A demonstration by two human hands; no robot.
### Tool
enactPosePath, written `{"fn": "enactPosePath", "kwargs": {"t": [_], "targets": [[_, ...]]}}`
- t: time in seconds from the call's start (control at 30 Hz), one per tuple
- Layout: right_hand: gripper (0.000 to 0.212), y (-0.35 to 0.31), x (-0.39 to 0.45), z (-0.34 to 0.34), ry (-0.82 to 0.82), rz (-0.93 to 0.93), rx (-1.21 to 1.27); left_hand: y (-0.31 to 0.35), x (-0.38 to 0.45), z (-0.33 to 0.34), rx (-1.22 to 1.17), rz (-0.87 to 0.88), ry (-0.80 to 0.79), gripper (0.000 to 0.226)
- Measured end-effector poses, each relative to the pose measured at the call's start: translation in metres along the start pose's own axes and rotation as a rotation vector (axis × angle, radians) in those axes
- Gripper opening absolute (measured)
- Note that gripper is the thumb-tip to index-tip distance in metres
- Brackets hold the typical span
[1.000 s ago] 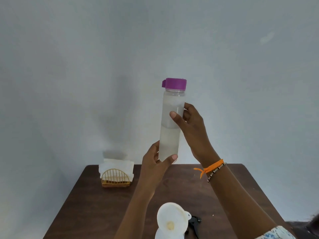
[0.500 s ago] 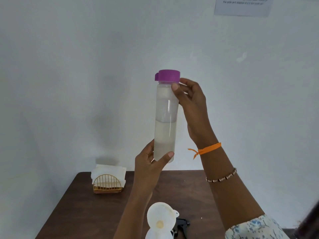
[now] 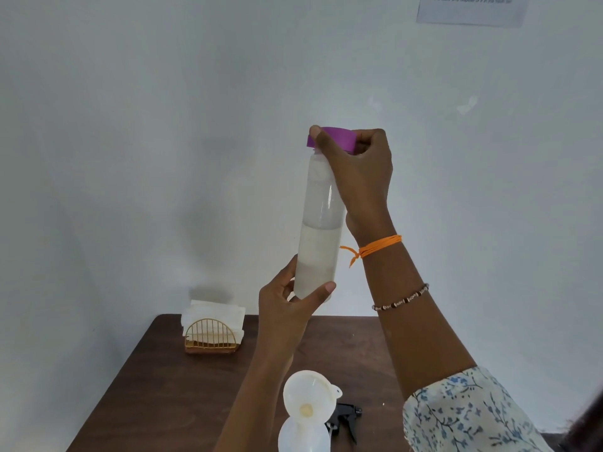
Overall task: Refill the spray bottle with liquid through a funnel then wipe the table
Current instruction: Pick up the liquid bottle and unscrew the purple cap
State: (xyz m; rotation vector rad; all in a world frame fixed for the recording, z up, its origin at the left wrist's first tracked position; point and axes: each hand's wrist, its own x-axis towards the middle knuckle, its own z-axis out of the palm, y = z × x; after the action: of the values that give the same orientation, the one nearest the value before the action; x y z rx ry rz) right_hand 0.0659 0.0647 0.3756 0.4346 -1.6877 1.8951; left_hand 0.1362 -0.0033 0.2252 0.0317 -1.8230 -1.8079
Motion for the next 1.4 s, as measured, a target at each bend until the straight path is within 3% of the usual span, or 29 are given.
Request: {"fn": "enactPosePath", "kwargs": {"t": [0.7, 0.83, 0.97, 1.23, 1.33, 1.4], "targets": [[0.032, 0.004, -0.002, -0.012, -0.091, 0.098, 0.299, -0.002, -0.002, -0.011, 0.037, 0.038, -0.082, 0.049], [0.042, 0.004, -0.002, -0.015, -0.136, 0.117, 0.364, -0.002, 0.001, -0.019, 0.062, 0.050, -0.103, 0.055], [0.042, 0.004, -0.007, -0.020, -0.295, 0.198, 0.461, -0.003, -0.008, -0.015, 0.008, 0.020, -0.241, 0.037], [0.031, 0.006, -0.008, -0.031, -0.481, 0.150, 0.433, -0.010, -0.010, -0.011, 0.012, 0.009, -0.116, 0.051], [0.032, 0.004, -0.011, -0.026, -0.419, 0.169, 0.456, -0.012, -0.011, -0.007, 0.044, 0.002, -0.078, 0.063], [0.050, 0.003, -0.014, -0.022, -0.334, 0.137, 0.335, -0.012, -0.011, -0.005, 0.052, -0.003, -0.055, 0.058]]}}
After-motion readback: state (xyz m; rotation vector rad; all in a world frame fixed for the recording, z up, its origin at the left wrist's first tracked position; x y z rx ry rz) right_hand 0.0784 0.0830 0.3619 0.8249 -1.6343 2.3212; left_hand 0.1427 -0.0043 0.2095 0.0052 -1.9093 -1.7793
